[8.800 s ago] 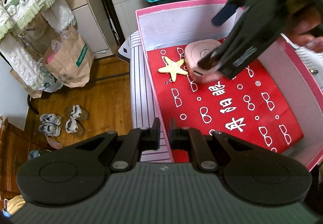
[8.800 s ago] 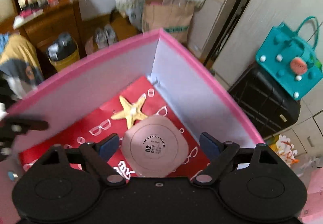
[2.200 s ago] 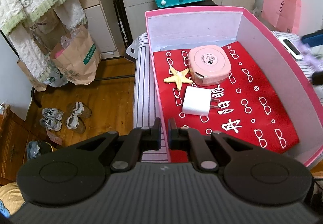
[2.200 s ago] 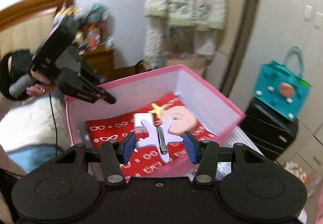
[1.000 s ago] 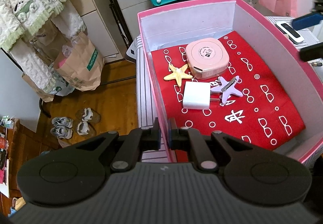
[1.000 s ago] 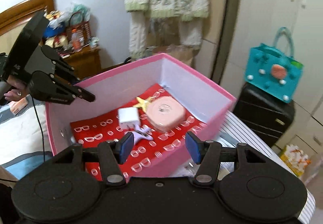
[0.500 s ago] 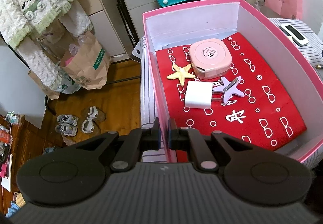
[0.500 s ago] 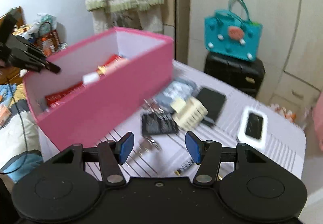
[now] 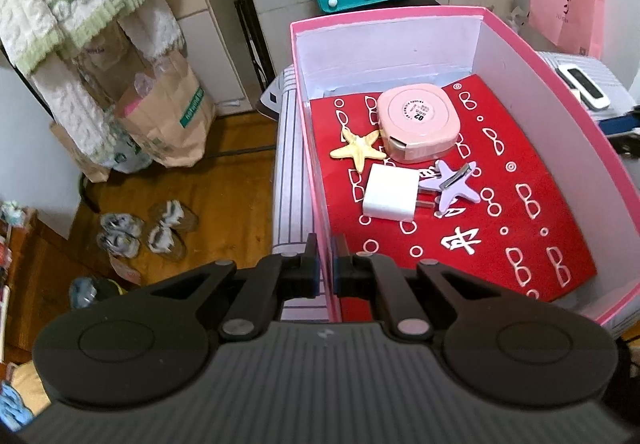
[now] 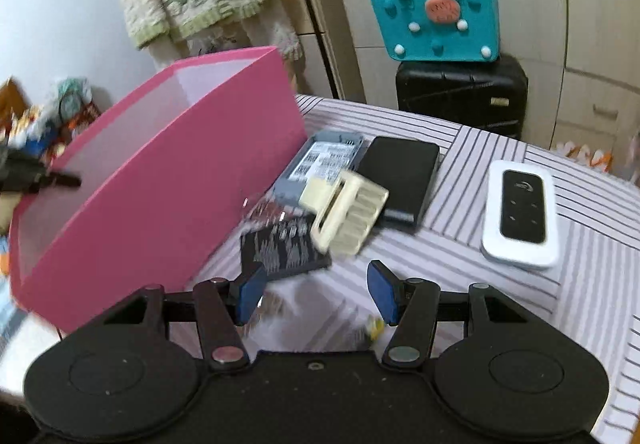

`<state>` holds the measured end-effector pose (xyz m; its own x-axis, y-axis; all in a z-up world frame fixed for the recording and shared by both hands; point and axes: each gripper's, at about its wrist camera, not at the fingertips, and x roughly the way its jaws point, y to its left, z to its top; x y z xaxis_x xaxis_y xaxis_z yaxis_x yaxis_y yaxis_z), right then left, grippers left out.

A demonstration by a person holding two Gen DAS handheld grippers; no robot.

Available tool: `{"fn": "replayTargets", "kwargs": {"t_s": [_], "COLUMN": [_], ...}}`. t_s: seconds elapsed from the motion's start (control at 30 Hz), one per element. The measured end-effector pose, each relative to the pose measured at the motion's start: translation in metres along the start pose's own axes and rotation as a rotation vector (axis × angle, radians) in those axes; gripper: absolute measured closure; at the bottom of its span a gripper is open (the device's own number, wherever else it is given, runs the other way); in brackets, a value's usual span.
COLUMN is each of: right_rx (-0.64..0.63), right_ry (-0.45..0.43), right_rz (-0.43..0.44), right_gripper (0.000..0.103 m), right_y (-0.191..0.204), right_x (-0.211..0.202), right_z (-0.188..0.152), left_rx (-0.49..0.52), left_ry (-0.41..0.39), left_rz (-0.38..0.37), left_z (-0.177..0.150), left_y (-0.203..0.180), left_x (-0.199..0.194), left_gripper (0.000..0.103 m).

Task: Organize rigid objects
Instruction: 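Move the right gripper to the beige claw clip and grasp it, then carry the beige claw clip into the box beside the tape measure, release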

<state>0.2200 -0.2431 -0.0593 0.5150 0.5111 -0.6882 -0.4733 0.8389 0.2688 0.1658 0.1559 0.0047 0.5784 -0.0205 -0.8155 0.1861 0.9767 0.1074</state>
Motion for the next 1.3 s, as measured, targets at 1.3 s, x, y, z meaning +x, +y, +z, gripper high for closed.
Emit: {"fn": "replayTargets", "kwargs": {"t_s": [1.3], "right_rx": [-0.214], "right_ry": [-0.055], "right_rz": [0.142], "right_gripper": [0.067], "right_y": [0.096], "right_x": [-0.039], "right_z": [0.107], "left_rx": [0.017], "left_ry": [0.142], "left_rz": [-0.017], "left_z": [0.025], "left_y": [0.003], "left_x": [0.012], "left_gripper": [0.099]}}
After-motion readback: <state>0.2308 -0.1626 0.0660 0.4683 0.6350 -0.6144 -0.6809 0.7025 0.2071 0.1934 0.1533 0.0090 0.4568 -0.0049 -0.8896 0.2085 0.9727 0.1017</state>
